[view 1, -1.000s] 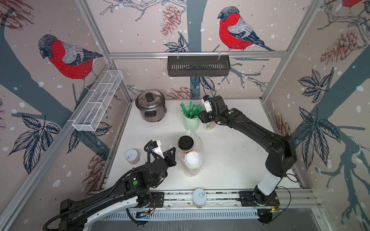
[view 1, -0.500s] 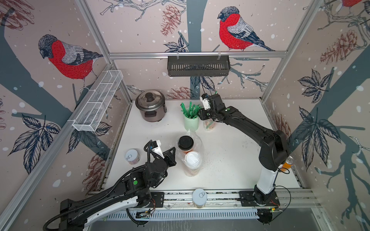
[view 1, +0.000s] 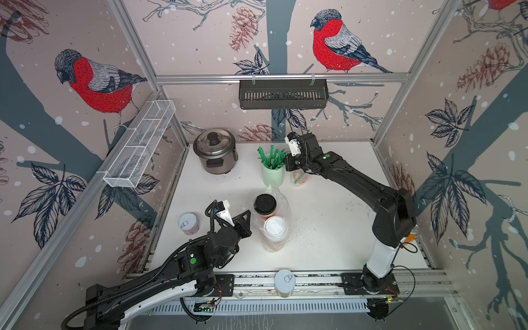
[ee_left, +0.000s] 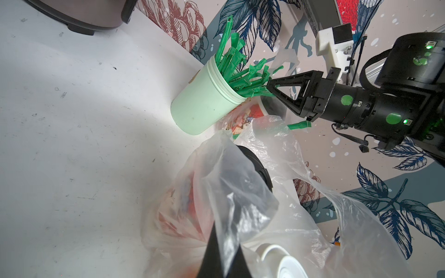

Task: Pack milk tea into plastic carrier bags
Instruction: Pick up the straw from the container.

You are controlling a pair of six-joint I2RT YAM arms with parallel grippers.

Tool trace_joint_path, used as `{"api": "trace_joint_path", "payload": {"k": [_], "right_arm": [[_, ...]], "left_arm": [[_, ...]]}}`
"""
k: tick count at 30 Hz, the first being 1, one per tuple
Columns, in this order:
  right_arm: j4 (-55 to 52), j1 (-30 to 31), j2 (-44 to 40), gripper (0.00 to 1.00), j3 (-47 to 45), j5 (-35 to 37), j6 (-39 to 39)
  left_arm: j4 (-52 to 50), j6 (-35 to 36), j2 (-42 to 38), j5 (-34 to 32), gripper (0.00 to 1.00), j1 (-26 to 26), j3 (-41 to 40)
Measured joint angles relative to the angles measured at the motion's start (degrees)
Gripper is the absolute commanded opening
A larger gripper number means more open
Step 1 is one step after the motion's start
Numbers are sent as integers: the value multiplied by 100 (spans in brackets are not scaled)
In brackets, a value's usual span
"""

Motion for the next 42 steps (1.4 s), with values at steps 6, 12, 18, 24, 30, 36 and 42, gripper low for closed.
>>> {"api": "trace_joint_path", "payload": {"k": [6, 12, 18, 24, 30, 36, 42], "right_arm": [[-4, 28, -74, 41, -4, 0, 13], [-13, 37, -20, 38, -22, -17, 15], [-114, 72, 76, 28, -28, -57, 15], [-181, 98, 125, 26, -26, -87, 17], [-229, 109, 144, 8, -17, -85, 17], [-269, 118, 138, 3, 7, -81, 17], [-433, 168, -44, 3, 162, 4, 15]], "left_arm": [[0, -13, 0, 11, 0, 0, 0], [0, -22, 0, 48, 0, 0, 0], [0, -39, -9, 50, 0, 0, -2], [0, -39, -11, 50, 0, 0, -2], [-11, -42, -15, 50, 0, 0, -11], [-15, -42, -33, 50, 0, 0, -11], [-15, -42, -31, 57, 0, 0, -11]]}}
